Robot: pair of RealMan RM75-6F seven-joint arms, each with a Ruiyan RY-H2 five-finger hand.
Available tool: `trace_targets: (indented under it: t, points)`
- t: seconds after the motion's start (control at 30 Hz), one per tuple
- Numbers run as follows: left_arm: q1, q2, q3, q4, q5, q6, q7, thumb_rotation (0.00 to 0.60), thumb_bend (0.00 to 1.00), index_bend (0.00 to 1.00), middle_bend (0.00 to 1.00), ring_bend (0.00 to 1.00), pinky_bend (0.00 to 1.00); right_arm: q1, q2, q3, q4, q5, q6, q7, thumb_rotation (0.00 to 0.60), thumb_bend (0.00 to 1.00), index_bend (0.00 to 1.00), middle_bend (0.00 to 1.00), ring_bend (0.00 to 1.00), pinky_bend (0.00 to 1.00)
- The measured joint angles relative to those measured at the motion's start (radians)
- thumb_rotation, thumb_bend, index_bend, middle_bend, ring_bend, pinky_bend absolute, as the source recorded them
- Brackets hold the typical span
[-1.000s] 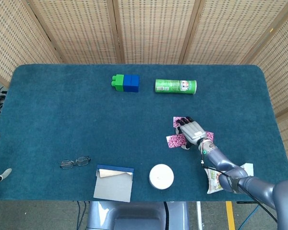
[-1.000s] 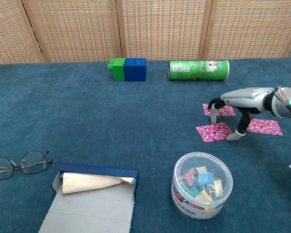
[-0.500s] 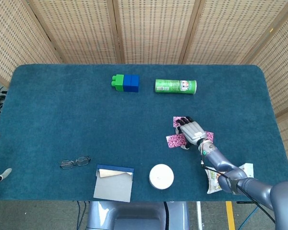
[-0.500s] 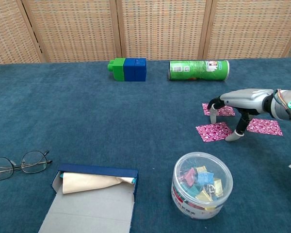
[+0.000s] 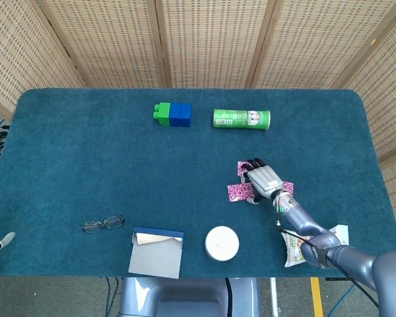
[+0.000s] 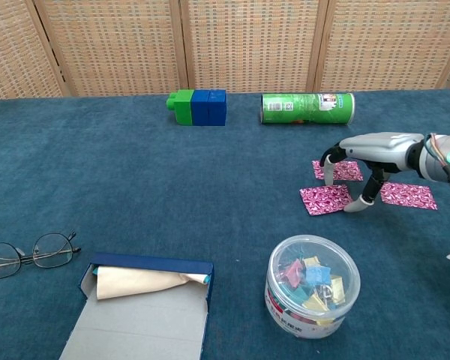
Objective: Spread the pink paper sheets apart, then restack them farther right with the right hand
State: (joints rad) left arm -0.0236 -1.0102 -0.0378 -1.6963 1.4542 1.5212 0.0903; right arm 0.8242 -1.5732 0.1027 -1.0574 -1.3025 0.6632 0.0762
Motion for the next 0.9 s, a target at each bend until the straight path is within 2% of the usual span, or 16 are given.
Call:
trace_targets:
  t: [0.57,0.9]
  points:
    - [-0.002,-0.003,0.002,0.003,0.012,-0.001,-0.008,0.560,0.11,0.02,0.00,0.00,0.00,-0.030,0.110,0.009,-0.075,0.010,0.036,-0.015,0.600,0.36,0.42,0.16,0.00,0.00]
    - [-0.002,-0.002,0.004,0.000,0.017,0.000,-0.006,0.559,0.11,0.02,0.00,0.00,0.00,-0.079,0.144,-0.025,-0.028,0.028,0.035,-0.027,0.600,0.36,0.42,0.16,0.00,0.00]
